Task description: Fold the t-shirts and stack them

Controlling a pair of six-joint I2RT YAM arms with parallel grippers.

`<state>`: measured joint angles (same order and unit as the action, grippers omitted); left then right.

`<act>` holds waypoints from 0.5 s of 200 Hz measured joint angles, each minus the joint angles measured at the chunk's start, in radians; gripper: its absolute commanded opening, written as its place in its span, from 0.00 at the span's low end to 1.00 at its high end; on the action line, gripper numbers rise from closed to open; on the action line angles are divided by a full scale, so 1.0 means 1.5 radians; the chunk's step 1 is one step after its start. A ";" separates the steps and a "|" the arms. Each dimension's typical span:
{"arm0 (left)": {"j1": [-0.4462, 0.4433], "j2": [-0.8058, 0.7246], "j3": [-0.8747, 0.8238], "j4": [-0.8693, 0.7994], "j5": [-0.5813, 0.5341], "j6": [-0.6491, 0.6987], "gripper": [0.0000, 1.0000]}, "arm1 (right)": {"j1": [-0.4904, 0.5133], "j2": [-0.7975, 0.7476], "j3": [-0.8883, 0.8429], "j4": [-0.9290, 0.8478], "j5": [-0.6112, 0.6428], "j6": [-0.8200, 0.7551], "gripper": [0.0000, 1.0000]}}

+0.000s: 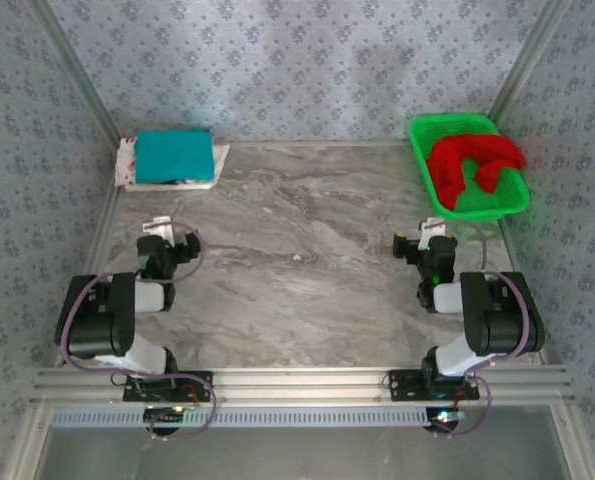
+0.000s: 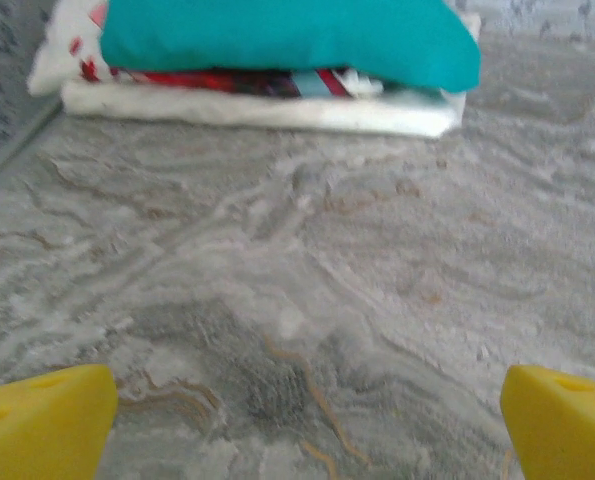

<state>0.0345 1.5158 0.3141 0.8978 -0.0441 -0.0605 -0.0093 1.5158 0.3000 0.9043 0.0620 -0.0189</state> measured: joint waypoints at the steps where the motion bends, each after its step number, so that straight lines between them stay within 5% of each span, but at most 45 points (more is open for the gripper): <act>1: 0.000 0.000 0.000 -0.001 0.001 0.000 0.98 | 0.000 0.000 0.001 -0.001 -0.001 0.000 1.00; 100: 0.000 0.014 0.060 -0.057 0.027 0.013 0.98 | -0.020 0.006 0.051 -0.042 -0.025 0.002 1.00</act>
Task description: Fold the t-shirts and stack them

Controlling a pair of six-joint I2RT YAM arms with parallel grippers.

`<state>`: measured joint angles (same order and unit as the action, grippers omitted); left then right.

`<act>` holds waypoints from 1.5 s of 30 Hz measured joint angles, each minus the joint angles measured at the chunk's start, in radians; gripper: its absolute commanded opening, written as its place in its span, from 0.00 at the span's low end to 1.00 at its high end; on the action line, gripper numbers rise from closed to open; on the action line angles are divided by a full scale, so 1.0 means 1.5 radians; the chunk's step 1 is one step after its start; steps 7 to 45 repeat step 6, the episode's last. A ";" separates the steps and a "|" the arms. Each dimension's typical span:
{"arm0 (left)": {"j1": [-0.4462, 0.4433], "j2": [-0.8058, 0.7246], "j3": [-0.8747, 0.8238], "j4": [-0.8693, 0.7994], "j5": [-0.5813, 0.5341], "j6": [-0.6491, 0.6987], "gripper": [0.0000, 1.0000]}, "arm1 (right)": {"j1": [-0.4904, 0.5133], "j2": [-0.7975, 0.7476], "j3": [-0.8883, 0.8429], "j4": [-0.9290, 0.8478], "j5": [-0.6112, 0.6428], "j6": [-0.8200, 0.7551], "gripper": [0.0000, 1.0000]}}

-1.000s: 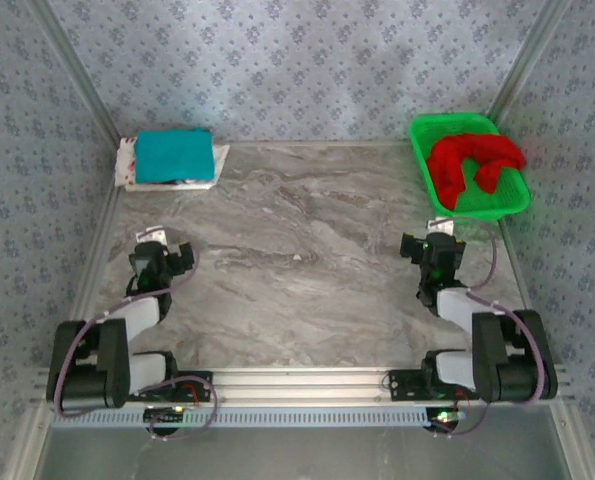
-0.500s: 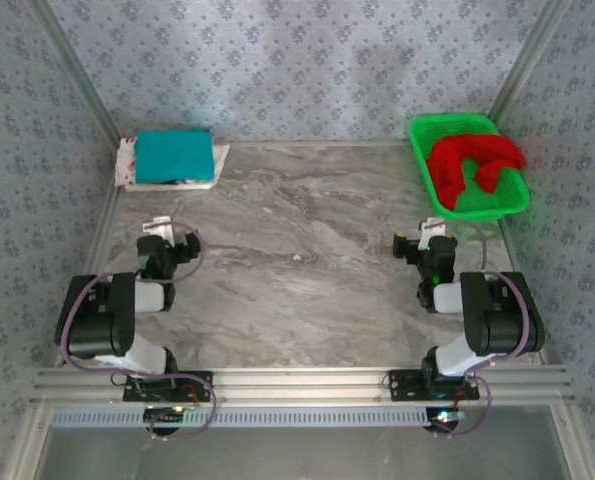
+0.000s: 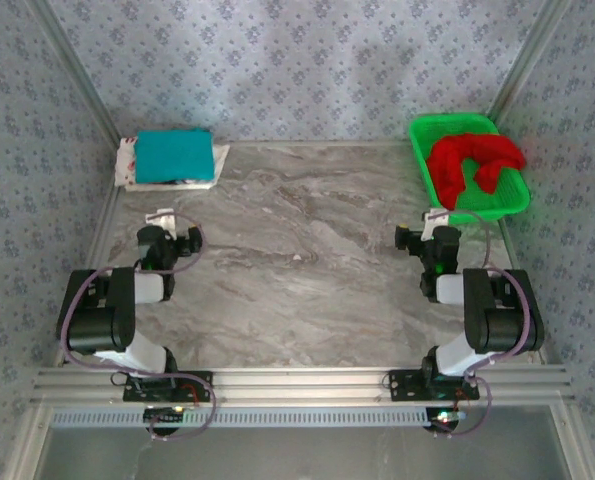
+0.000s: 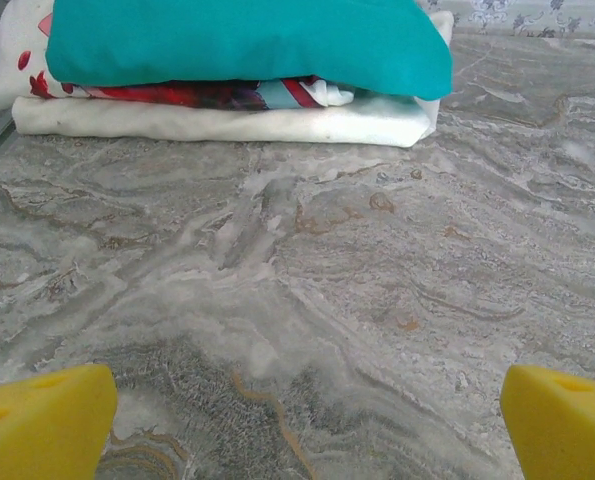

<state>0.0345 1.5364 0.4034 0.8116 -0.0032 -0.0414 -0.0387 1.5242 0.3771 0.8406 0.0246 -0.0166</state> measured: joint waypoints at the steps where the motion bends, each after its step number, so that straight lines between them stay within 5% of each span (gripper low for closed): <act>1: 0.000 0.000 0.000 -0.001 0.000 0.000 0.98 | 0.000 0.000 0.000 0.000 -0.002 0.000 1.00; 45: 0.000 0.000 0.000 -0.001 0.000 0.000 0.98 | 0.000 0.000 0.001 -0.001 -0.005 0.000 1.00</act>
